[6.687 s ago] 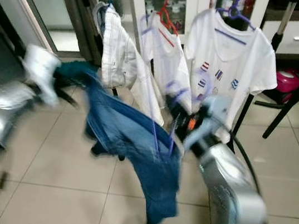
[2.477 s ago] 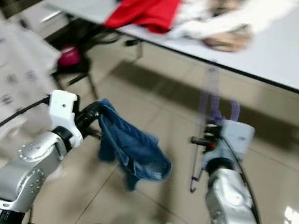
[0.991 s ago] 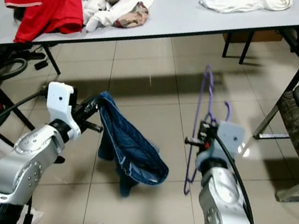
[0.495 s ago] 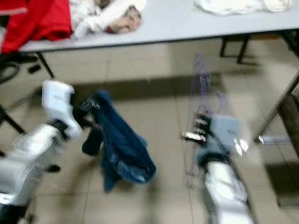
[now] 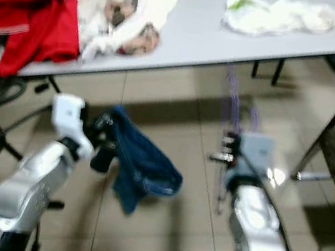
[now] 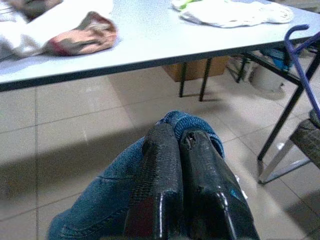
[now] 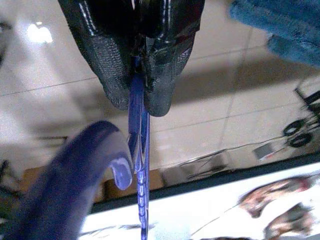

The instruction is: Hang hanger

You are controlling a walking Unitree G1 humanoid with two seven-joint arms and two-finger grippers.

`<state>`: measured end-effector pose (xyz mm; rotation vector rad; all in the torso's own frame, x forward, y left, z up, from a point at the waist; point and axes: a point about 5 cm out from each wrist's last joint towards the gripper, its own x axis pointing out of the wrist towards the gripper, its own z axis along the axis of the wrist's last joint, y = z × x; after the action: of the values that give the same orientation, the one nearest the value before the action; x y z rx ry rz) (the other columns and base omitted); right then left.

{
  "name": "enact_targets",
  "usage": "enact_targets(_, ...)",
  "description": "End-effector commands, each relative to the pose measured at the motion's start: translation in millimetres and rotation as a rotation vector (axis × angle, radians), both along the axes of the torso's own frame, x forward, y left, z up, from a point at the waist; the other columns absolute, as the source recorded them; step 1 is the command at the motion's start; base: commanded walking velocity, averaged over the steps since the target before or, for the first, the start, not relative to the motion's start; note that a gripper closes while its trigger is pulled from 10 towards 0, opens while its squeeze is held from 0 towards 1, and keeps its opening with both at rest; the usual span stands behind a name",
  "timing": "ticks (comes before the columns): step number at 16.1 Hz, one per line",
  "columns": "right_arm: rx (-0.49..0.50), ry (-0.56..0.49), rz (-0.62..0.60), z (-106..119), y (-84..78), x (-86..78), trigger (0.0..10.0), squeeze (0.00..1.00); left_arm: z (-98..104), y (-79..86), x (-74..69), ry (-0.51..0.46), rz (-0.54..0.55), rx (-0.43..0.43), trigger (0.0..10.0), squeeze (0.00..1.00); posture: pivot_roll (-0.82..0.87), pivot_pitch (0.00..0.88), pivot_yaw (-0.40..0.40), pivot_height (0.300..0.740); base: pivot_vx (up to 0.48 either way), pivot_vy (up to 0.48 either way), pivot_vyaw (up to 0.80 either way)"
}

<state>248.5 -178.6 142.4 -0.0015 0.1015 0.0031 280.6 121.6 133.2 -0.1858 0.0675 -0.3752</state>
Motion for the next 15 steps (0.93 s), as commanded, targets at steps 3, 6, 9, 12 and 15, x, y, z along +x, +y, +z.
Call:
enact_targets(3,0.013,-0.028,0.030,6.4,7.2,0.2,10.0,0.00,7.0,6.1,0.3,-0.037,0.016,0.000,10.0,0.00,-0.16,0.116,0.186,0.740,0.406,0.000,0.00)
enact_targets(6,0.017,-0.038,0.032,7.8,7.8,4.0,10.0,0.00,8.7,5.5,1.3,-0.044,0.016,0.001,10.0,0.00,-0.15,0.105,0.183,0.740,0.407,0.000,0.00)
enact_targets(9,-0.016,-0.067,0.054,14.4,9.2,7.8,10.0,0.00,13.6,7.7,3.5,-0.058,0.020,-0.001,10.0,0.00,-0.15,0.105,0.185,0.740,0.406,0.000,0.00)
enact_targets(12,-0.055,-0.105,0.112,26.4,12.2,10.7,10.0,0.00,14.2,9.3,2.9,-0.065,0.034,-0.010,10.0,0.00,-0.16,0.103,0.163,0.740,0.405,0.000,0.00)
enact_targets(15,-0.094,-0.124,0.176,34.3,14.6,16.0,10.0,0.00,13.3,8.3,-0.5,-0.072,0.073,-0.029,10.0,0.00,-0.16,0.090,0.101,0.740,0.406,0.000,0.60)
